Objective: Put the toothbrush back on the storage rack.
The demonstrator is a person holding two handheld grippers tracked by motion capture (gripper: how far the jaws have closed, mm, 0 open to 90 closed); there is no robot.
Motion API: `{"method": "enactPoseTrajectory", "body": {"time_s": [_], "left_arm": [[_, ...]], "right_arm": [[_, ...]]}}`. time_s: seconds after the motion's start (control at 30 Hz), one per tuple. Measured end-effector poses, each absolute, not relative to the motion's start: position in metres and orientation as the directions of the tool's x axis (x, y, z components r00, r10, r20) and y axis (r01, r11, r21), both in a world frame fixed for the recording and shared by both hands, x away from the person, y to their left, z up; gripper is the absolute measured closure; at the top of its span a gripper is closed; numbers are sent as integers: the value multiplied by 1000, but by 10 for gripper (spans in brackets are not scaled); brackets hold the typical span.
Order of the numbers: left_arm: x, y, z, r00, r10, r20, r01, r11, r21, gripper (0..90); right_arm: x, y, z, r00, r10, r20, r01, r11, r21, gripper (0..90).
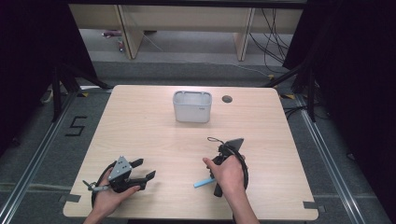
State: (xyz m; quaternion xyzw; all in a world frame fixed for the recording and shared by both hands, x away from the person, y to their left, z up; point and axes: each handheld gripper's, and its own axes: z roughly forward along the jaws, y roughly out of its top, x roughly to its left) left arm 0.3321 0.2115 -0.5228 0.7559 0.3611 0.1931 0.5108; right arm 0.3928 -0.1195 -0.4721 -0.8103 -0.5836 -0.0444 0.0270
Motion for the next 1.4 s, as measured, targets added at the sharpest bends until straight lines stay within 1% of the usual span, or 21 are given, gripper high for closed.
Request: {"method": "enactPoseTrajectory", "body": {"time_s": [0.03,0.07,0.1,0.37,0.4,0.43,0.5,0.53,0.57,0.6,0.63,0.87,0.93,1.0,1.07,1.13,1.2,1.37,1.4], "left_arm": [[332,211,-523,666,742,-76,347,-218,912,280],[332,211,-523,666,742,-76,347,-219,912,280],[332,211,-523,666,742,-76,347,-218,912,280],[332,211,-523,669,740,-75,347,-221,911,280],[332,211,-523,669,739,-75,347,-221,911,280],[332,211,-523,670,739,-74,346,-222,912,280],[332,211,-523,671,738,-72,346,-225,911,280],[332,211,-523,671,738,-73,346,-225,911,280],[332,211,-523,671,738,-72,346,-226,911,280],[332,211,-523,672,737,-72,347,-226,910,279],[332,211,-523,672,737,-73,347,-226,910,279],[332,211,-523,672,737,-72,347,-227,910,279],[332,211,-523,672,737,-73,347,-226,910,279],[332,211,-523,672,737,-73,348,-228,910,278],[332,211,-523,673,737,-73,347,-227,910,278],[332,211,-523,673,736,-73,347,-227,910,278],[332,212,-523,673,736,-73,348,-229,909,278],[332,212,-523,671,737,-76,350,-225,909,278],[332,212,-523,671,738,-76,350,-225,909,278]], "right_arm": [[393,-119,-473,321,942,103,946,-323,7,448],[393,-121,-473,289,953,96,956,-292,16,449],[394,-118,-474,331,938,102,943,-333,-1,453],[394,-115,-475,331,940,77,943,-333,11,468],[395,-114,-476,348,934,81,936,-351,27,470],[394,-117,-476,299,952,65,953,-302,38,474],[393,-117,-477,284,957,53,957,-286,49,486],[393,-113,-476,322,945,64,945,-325,39,493],[393,-113,-475,320,945,62,946,-322,28,501],[393,-113,-476,323,945,57,945,-325,38,507],[392,-115,-476,291,956,45,955,-293,39,522],[392,-116,-476,284,958,42,958,-285,34,566],[391,-118,-476,267,963,42,963,-268,36,590],[391,-117,-474,288,957,46,957,-289,15,604],[391,-117,-474,284,958,43,959,-284,-2,615],[391,-118,-474,276,960,42,961,-276,-1,616],[390,-117,-475,296,954,44,955,-297,13,615],[389,-117,-475,301,952,60,953,-302,12,596],[388,-119,-475,268,962,54,963,-270,14,596]]}}
